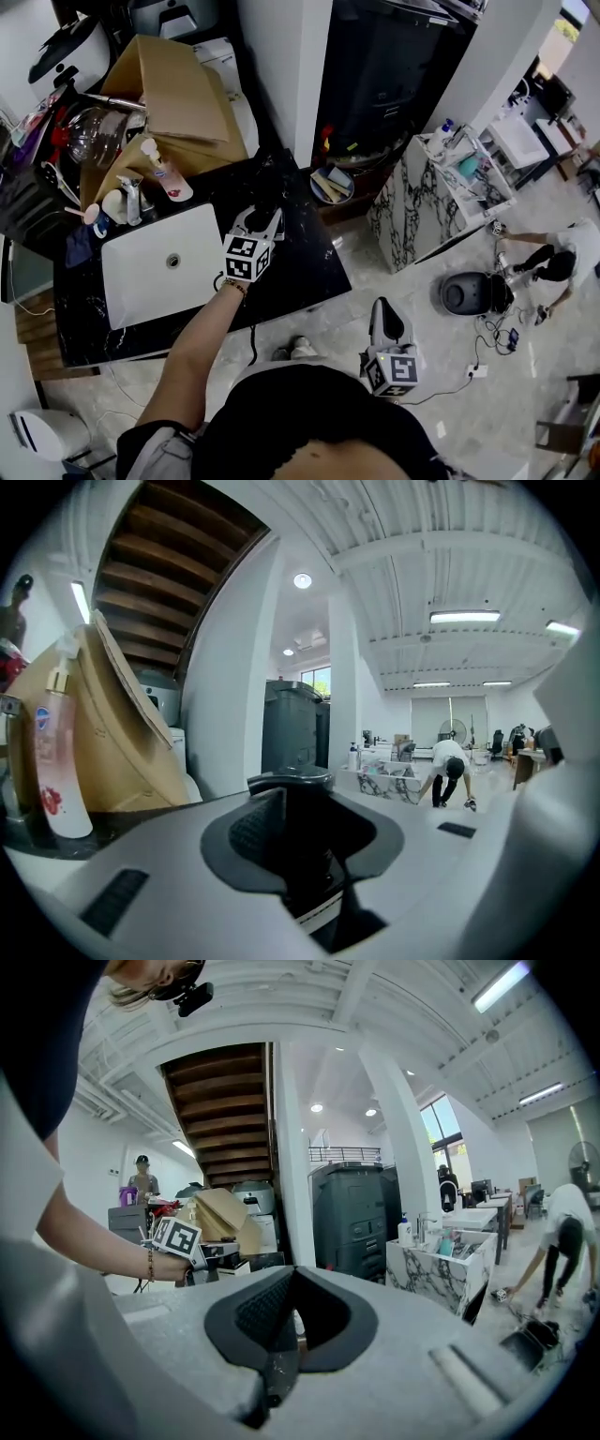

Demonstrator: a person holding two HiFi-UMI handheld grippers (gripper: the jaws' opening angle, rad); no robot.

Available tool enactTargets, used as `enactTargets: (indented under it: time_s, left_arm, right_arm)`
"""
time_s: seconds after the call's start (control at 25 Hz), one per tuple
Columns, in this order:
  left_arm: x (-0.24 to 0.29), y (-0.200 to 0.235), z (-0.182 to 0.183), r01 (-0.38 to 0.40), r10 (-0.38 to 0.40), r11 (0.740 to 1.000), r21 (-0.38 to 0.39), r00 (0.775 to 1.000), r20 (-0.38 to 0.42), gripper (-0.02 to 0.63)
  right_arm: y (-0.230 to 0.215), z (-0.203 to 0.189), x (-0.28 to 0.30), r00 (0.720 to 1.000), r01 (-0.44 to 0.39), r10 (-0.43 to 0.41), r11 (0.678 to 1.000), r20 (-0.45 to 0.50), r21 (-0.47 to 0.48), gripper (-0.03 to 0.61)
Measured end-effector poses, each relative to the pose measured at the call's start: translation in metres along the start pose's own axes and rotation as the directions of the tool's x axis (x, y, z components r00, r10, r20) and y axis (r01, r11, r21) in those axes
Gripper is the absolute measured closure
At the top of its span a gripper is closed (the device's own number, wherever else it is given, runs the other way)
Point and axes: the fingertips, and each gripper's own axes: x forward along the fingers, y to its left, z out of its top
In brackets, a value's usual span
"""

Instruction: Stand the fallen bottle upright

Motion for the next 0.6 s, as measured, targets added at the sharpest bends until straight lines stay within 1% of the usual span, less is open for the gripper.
enactTargets:
  time_s: [0.04,0.08,0.12,0.16,0.2,0.32,0.4,0.6]
  left_arm:
    - [0.001,0.002,-0.001,-0.015,0.015,1.000,-0.006,1.000,-0.001,0.501]
    - [0.001,0.004,-0.003,-0.028,0.028,0.999,-0.016,1.000,-0.005,0.453]
    - [0.000,0.005,-0.005,-0.035,0.035,0.999,-0.026,0.999,-0.010,0.426]
    - [-0.001,0.006,-0.007,-0.036,0.035,0.999,-0.033,0.999,-0.017,0.373]
    - [-0.002,0.005,-0.009,-0.033,0.032,0.999,-0.038,0.999,-0.023,0.351]
    - [-0.011,0.001,-0.015,-0.020,0.018,0.999,-0.040,0.999,-0.034,0.308]
    - [-0.023,0.000,-0.018,-0.020,0.018,0.998,-0.059,0.999,-0.028,0.297]
    - [-0.080,-0.014,-0.021,-0.018,0.025,0.983,-0.183,0.999,0.034,0.293]
  right_arm:
    - [0.001,0.000,0.001,1.000,-0.005,0.005,1.000,-0.001,-0.006,0.575]
    - [0.002,0.000,0.002,1.000,-0.007,0.007,1.000,-0.001,-0.015,0.575]
    - [0.002,0.000,0.002,1.000,-0.008,0.008,1.000,0.000,-0.024,0.574]
    - [0.003,0.000,0.002,1.000,-0.008,0.008,1.000,0.000,-0.030,0.575]
    - [0.003,0.001,0.002,1.000,-0.009,0.009,0.999,0.000,-0.032,0.575]
    - [0.005,0.000,0.003,1.000,-0.022,0.022,0.999,-0.008,-0.028,0.575]
    - [0.008,-0.002,0.004,0.999,-0.035,0.035,0.999,-0.016,-0.031,0.575]
    - [0.011,0.000,0.009,0.998,-0.059,0.058,0.998,-0.026,-0.038,0.575]
